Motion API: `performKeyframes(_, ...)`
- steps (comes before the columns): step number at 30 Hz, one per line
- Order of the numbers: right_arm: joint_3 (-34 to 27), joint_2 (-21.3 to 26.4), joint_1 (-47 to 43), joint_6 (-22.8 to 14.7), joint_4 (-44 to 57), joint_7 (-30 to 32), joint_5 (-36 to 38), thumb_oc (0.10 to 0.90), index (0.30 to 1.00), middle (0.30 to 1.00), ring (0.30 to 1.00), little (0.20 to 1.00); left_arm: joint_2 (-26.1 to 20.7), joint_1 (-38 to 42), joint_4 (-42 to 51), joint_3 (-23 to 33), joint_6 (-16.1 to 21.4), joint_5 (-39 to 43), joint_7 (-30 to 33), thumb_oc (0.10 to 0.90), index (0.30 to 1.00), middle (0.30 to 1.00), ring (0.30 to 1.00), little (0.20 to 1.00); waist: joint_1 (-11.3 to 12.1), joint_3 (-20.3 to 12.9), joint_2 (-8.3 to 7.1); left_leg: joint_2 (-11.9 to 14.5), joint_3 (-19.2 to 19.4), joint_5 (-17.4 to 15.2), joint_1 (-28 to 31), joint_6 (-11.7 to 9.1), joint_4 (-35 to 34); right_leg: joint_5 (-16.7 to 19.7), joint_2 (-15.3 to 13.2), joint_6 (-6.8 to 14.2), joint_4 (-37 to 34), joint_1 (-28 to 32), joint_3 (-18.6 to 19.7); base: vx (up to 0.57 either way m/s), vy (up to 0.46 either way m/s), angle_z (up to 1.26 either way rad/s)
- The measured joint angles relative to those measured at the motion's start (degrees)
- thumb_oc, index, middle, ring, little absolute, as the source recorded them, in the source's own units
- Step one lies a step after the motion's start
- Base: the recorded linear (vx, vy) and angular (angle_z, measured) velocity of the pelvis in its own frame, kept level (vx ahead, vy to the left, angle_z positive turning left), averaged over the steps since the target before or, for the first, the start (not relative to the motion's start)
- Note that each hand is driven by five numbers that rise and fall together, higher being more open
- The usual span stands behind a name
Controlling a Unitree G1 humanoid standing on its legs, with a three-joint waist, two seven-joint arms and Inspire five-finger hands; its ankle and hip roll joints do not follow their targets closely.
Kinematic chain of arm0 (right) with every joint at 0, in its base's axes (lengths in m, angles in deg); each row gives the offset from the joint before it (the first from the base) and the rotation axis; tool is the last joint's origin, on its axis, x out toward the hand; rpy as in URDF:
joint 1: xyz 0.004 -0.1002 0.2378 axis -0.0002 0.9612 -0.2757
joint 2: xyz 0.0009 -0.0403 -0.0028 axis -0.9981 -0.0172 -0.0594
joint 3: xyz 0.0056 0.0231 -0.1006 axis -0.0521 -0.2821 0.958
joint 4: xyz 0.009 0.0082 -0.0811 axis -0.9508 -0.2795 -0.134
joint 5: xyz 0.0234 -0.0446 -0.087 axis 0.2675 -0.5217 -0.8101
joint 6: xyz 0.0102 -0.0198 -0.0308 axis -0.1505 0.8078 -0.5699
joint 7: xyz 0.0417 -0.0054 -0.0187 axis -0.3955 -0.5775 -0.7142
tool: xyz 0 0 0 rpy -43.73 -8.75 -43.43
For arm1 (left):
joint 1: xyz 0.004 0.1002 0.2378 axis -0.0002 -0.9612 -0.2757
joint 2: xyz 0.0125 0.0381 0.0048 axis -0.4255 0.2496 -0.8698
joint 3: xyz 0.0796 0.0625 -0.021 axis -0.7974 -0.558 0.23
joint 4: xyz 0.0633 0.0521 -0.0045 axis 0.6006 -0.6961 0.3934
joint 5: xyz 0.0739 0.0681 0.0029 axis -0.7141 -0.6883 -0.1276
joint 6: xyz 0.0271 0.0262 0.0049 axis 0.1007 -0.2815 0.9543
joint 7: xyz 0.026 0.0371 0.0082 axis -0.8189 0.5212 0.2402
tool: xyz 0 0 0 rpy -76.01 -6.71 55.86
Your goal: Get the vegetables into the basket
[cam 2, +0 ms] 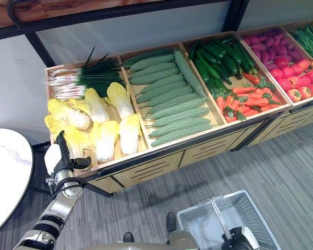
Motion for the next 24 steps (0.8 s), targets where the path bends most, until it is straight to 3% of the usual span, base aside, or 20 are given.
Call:
performKeyframes(5,0.1,-0.1,-0.2,-0.1,0.0,0.0,-0.1,0.4,0.3,0.3,0.3,0.3,0.0,0.0,-1.5,0.2,-1.5,-1.7,0.7,0.9,1.0,1.0,1.0,1.0,0.7,0.4,-0.6,0.0,0.3,-0.1,0.1,0.0,0.0,0.0,0.0,0.0,0.0,0.1,0.2,0.0,-0.001,-0.01)
performKeyframes(6,0.1,-0.1,-0.4,-0.1,0.0,0.0,-0.1,0.4,0.3,0.3,0.3,0.3,0.0,0.5,-3.8,0.2,-1.6,-2.4,0.9,0.78,0.833,0.833,0.833,0.833,0.7,0.4,-0.67,0.0,0.3,-0.1,0.2,0.0,0.0,0.0,0.0,0.0,0.0,0.2,0.2,0.03,-0.01,0.0)
performKeyframes(7,0.2,-0.1,-0.5,-0.1,0.0,0.0,-0.1,0.4,0.3,0.3,0.3,0.3,-0.1,0.9,-5.3,0.2,-1.4,-2.5,1.1,0.518,0.465,0.465,0.465,0.465,0.7,0.4,-0.67,0.0,0.4,-0.1,0.3,0.0,0.0,0.0,0.0,0.0,0.0,0.2,0.2,0.0,0.0,0.0)
performKeyframes(8,0.5,-0.1,-0.6,0.1,-0.1,0.0,-0.5,0.4,0.3,0.3,0.3,0.3,0.0,2.5,-8.4,0.2,-1.6,-2.4,1.4,0.4,0.3,0.3,0.3,0.3,0.7,0.4,-0.66,0.0,0.6,-0.1,0.7,0.0,0.0,0.0,0.0,0.0,0.0,0.5,0.3,0.03,0.013,-0.04)
performKeyframes(12,2.3,-0.1,-0.8,0.6,0.8,0.0,-2.0,0.4,0.3,0.3,0.3,0.3,0.1,5.5,-12.2,2.9,-1.0,-0.8,2.1,0.4,0.3,0.3,0.3,0.3,0.3,0.1,-0.33,0.0,0.8,-0.3,1.8,0.1,0.0,0.0,0.0,0.0,0.0,1.4,0.7,0.04,0.022,-0.06)
performKeyframes(13,2.3,-0.1,-0.5,0.7,0.8,0.0,-2.3,0.4,0.3,0.3,0.3,0.3,0.2,7.4,-13.6,3.5,-1.5,3.7,1.5,0.4,0.3,0.3,0.3,0.3,0.1,-0.6,0.05,-0.2,1.0,-0.4,2.0,0.3,0.0,0.0,0.0,0.0,0.0,1.5,1.0,0.05,0.021,-0.08)
performKeyframes(18,2.3,-0.1,-0.4,1.1,0.7,0.0,-2.3,0.4,0.3,0.3,0.3,0.3,-0.4,7.2,-12.4,5.2,-1.1,8.0,1.7,0.4,0.3,0.3,0.3,0.3,0.1,-0.8,-0.13,-0.3,1.4,-0.5,2.3,0.4,0.0,0.5,-0.1,-0.4,0.2,1.6,1.3,0.01,0.007,-0.04)
performKeyframes(20,2.3,-0.1,-0.3,1.3,0.7,0.0,-2.3,0.4,0.3,0.3,0.3,0.3,-0.5,6.2,-7.0,6.6,-1.9,9.6,1.7,0.4,0.3,0.3,0.3,0.3,0.3,-0.9,-0.39,-0.4,1.4,-0.5,2.2,0.4,0.0,0.5,-0.1,-0.4,0.3,1.6,1.3,0.0,0.005,0.02)
performKeyframes(23,2.3,-0.1,0.2,1.4,1.0,0.0,-2.3,0.4,0.3,0.3,0.3,0.3,0.0,0.4,13.6,7.3,-1.9,11.4,1.7,0.4,0.3,0.3,0.3,0.3,1.0,-0.8,-0.91,-0.5,0.9,-0.5,2.3,0.4,0.0,0.5,-0.3,-0.3,0.3,1.9,0.9,0.0,0.008,0.07)
performKeyframes(24,2.3,-0.1,0.2,1.4,1.1,0.0,-2.3,0.4,0.3,0.3,0.3,0.3,0.2,-0.1,16.4,7.6,-1.6,11.5,1.8,0.4,0.3,0.3,0.3,0.3,1.0,-0.8,-0.95,-0.5,0.9,-0.5,2.3,0.4,0.0,0.4,-0.3,-0.2,0.3,1.9,0.9,0.0,0.006,0.07)
